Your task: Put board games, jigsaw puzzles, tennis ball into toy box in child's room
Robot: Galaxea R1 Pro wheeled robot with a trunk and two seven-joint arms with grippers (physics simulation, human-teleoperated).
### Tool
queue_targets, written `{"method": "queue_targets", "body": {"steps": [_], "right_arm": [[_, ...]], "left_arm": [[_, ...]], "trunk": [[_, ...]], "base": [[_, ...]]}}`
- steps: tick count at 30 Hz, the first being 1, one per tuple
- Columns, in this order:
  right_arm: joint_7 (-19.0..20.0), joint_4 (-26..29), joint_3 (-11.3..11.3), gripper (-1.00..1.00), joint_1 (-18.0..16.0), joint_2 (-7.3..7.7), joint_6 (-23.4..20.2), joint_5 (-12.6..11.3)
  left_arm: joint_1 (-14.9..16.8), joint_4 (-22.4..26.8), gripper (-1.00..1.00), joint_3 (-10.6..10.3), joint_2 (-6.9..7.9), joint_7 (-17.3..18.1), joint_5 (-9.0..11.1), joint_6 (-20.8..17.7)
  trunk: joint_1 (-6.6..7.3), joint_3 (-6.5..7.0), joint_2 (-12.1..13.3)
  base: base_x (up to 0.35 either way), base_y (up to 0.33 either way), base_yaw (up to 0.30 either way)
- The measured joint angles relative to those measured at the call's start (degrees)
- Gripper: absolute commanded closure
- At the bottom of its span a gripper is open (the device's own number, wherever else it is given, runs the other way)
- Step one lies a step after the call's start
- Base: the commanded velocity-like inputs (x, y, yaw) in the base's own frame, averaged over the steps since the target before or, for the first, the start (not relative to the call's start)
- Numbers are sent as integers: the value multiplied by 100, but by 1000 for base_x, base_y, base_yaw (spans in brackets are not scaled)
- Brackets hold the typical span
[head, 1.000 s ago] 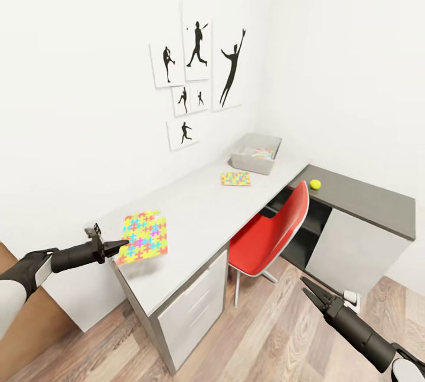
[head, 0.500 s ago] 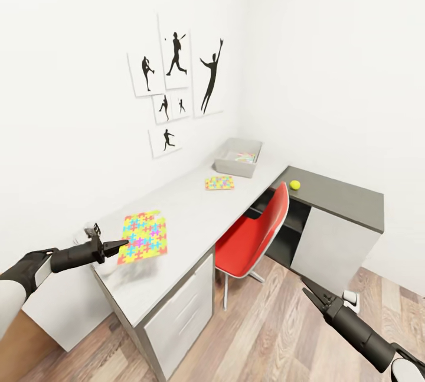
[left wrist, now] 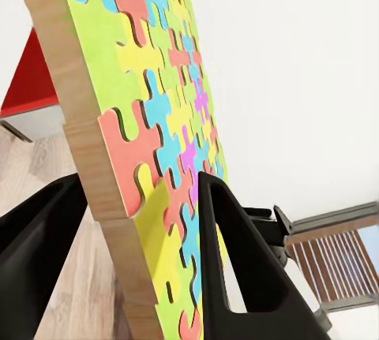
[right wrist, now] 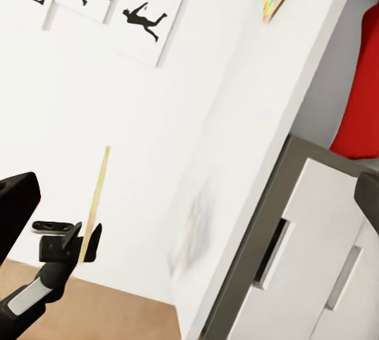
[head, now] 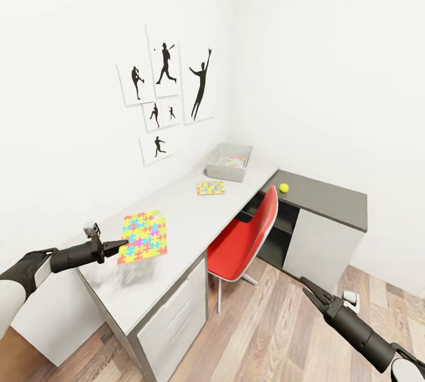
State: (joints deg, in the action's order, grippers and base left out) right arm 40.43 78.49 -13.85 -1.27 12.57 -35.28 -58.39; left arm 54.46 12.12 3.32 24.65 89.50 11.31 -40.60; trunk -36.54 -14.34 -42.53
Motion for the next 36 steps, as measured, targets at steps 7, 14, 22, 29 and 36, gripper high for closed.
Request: {"method": "queue_targets", "body": {"steps": [7, 14, 22, 29, 36], "right_arm": [[-1, 0, 3, -100, 0, 0, 7, 7], [-6, 0, 7, -100, 0, 0, 9, 8], [-8, -1, 14, -100, 0, 0, 117, -6], [-9, -2, 14, -100, 0, 0, 124, -3], [-9, -53, 29, -100, 1, -1, 125, -4]], "left_arm": [[0, 8, 100, -1, 14, 2, -4, -1], [0, 9, 100, -1, 10, 2, -5, -1], [-1, 9, 100, -3, 15, 3, -6, 5], [-2, 9, 100, -13, 10, 3, 0, 9], [0, 8, 100, -14, 1, -24, -7, 56]], "trunk": [[154, 187, 281], [308, 373, 563], [484, 568, 885], [595, 661, 1088], [595, 678, 1088]], "base": [[0, 0, -100], [0, 0, -97], [0, 0, -56], [0, 0, -1], [0, -3, -94]]}}
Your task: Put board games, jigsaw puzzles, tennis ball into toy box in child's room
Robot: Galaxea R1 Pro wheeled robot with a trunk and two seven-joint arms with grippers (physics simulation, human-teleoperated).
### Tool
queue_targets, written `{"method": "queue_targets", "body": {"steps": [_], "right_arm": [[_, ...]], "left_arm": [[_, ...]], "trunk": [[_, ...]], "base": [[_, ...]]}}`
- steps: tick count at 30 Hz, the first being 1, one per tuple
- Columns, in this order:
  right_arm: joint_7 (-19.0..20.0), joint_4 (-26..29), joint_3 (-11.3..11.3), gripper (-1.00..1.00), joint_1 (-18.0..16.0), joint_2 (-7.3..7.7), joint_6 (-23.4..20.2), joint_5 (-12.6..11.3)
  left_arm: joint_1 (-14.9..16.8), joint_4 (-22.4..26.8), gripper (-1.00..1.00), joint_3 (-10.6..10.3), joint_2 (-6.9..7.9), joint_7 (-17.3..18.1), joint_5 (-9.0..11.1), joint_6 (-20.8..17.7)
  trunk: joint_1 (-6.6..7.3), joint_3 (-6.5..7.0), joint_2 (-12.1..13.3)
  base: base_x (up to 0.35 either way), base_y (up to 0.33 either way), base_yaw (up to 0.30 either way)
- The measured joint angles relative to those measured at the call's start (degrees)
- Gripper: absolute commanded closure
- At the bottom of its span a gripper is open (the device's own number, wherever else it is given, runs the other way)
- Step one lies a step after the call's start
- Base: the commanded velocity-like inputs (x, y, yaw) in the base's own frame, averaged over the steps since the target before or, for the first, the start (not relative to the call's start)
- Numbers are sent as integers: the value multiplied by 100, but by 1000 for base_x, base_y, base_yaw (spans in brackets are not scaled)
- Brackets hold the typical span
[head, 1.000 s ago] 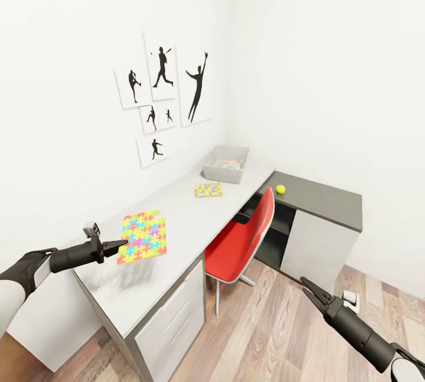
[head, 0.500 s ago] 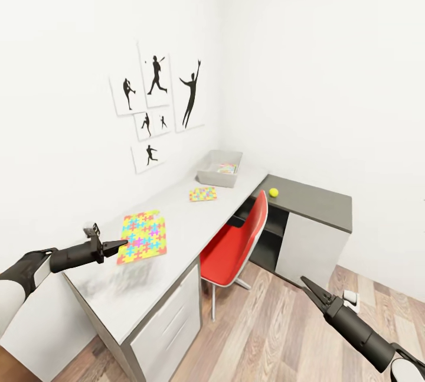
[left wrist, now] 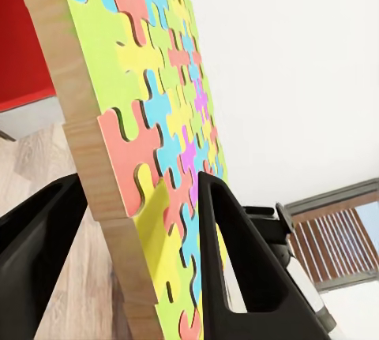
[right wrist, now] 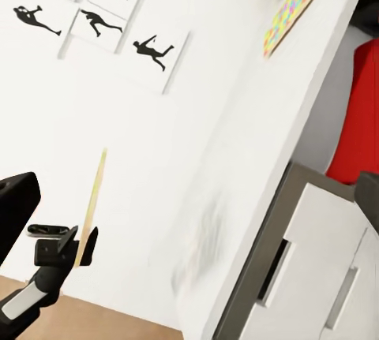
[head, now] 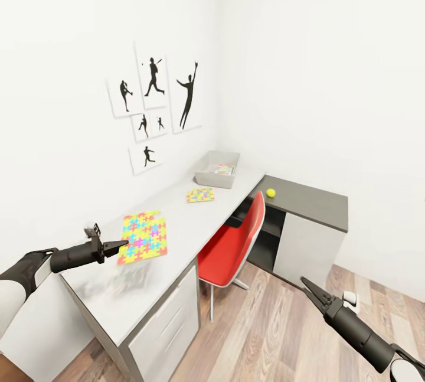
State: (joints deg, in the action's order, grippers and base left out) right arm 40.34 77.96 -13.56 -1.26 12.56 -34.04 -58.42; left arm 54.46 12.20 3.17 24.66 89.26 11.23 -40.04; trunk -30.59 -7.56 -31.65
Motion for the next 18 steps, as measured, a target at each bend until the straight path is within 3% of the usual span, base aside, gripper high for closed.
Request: {"method": "queue_targets", "body": {"steps": [18], "right_arm": [[-1, -16, 6, -100, -1, 0, 0, 9]], "left_arm": [[-2, 1, 100, 1, -4, -6, 0, 13]], "trunk": [[1, 16, 0]], "base": [[30, -220, -19]]}}
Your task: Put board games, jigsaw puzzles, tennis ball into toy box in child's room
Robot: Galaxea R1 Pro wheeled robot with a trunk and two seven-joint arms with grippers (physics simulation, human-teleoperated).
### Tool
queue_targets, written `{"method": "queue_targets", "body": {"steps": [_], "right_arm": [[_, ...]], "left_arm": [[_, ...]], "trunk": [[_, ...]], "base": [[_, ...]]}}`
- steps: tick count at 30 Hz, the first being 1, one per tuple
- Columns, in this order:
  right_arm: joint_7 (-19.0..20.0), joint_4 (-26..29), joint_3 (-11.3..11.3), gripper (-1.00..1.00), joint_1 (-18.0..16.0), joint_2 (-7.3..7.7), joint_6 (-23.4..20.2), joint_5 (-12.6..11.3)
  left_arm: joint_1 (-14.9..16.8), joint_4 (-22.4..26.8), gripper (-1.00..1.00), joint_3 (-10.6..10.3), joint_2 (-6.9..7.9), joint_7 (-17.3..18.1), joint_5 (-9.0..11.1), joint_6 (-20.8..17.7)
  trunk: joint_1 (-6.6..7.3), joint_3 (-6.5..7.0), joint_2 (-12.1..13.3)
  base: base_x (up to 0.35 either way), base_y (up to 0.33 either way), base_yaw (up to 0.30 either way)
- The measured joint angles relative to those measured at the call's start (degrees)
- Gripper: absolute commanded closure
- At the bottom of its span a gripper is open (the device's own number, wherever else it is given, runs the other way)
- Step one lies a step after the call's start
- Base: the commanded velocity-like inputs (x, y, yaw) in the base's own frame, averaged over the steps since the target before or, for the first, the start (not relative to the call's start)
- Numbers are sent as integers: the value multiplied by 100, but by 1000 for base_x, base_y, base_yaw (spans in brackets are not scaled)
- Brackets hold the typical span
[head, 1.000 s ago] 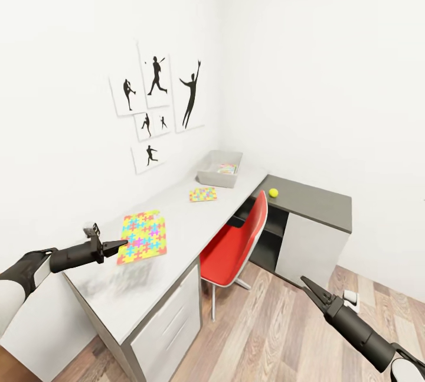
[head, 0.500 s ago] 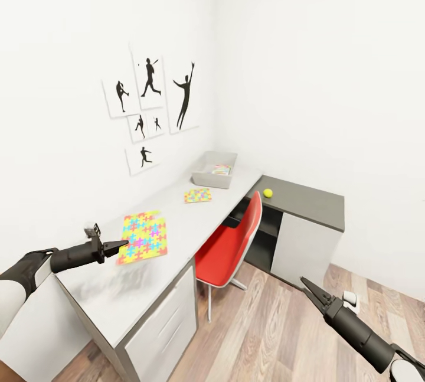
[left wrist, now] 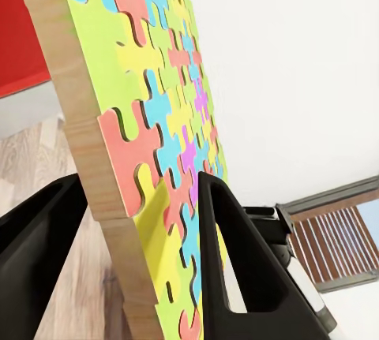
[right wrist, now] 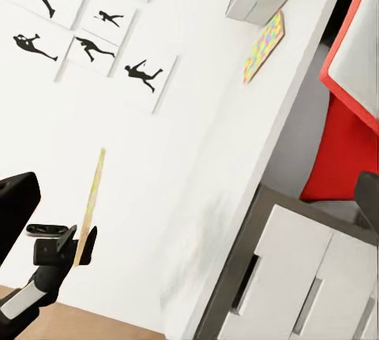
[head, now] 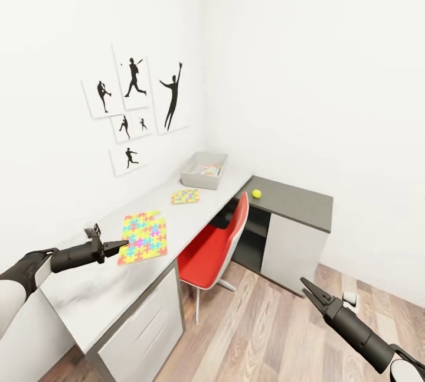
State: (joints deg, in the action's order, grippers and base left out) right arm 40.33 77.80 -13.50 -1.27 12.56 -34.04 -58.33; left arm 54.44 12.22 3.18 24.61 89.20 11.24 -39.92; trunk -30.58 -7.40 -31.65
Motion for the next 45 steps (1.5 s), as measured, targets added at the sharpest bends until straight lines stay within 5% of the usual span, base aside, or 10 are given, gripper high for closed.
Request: {"method": "queue_targets", "body": {"steps": [45], "right_arm": [[-48, 18, 15, -100, -1, -109, 1, 25]], "left_arm": [[-10, -34, 100, 15, 29, 3, 3, 17]], "trunk": [[2, 42, 0]], "base": [[242, -159, 94]]}}
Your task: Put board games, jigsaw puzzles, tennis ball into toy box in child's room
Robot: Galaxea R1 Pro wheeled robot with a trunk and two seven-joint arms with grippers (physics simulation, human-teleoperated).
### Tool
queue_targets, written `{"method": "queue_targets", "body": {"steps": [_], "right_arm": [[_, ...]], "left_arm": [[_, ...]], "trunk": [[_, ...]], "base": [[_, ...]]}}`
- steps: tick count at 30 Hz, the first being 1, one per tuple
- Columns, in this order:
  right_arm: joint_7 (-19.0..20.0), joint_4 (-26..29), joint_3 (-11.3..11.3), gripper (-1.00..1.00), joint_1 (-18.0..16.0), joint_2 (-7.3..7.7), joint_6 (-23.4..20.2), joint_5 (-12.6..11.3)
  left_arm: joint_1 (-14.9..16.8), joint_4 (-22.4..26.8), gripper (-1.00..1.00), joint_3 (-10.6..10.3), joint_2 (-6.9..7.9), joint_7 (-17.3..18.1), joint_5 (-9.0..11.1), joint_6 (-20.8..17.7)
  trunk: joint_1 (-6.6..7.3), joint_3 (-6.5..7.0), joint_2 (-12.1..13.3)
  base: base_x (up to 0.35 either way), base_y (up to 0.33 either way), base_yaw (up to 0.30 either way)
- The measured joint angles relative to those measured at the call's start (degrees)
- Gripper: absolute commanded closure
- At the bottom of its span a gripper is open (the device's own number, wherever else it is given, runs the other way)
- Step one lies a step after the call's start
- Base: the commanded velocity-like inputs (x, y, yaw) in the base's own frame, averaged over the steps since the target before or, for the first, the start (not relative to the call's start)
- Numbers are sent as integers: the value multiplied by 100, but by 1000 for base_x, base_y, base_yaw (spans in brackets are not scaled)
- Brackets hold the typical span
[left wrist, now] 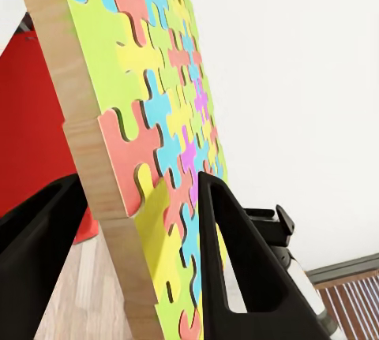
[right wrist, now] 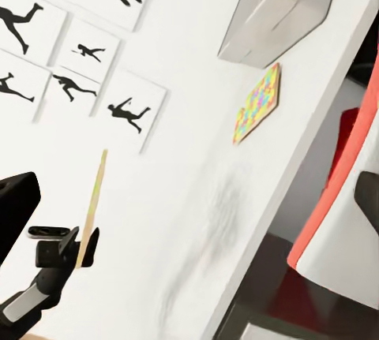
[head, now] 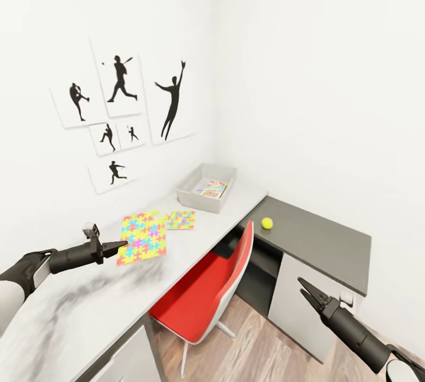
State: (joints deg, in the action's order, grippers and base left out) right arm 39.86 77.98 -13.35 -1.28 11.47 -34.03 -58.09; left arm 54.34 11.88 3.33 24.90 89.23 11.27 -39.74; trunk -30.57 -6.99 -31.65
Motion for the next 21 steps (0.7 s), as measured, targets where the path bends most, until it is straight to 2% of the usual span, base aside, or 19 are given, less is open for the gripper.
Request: {"method": "queue_targets", "body": {"steps": [5, 21], "right_arm": [[3, -7, -12, -100, 1, -13, -1, 0], [4, -9, -9, -100, 1, -22, 1, 1]], "left_arm": [[1, -1, 100, 1, -8, -3, 7, 0], [1, -2, 100, -2, -2, 2, 6, 9]], "trunk": [[0, 8, 0], [-1, 9, 0]], "base": [[244, -199, 135], [220, -197, 4]]}}
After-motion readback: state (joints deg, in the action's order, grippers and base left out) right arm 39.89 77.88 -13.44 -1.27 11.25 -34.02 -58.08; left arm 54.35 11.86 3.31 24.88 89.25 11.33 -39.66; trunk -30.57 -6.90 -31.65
